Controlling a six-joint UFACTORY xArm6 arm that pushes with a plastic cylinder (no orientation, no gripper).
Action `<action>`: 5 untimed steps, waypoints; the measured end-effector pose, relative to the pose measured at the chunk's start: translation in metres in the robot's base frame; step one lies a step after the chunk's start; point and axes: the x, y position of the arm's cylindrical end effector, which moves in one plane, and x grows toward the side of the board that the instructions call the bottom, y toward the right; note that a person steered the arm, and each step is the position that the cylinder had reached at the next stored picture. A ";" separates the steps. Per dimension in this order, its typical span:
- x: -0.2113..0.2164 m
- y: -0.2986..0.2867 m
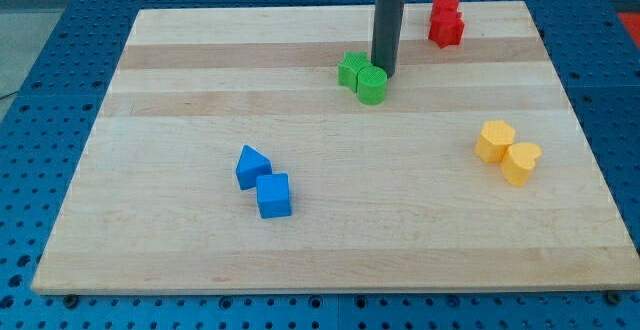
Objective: Slide the green circle along with green star left a bit
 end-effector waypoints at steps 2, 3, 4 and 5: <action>0.002 0.028; 0.025 0.031; 0.042 0.030; 0.046 -0.003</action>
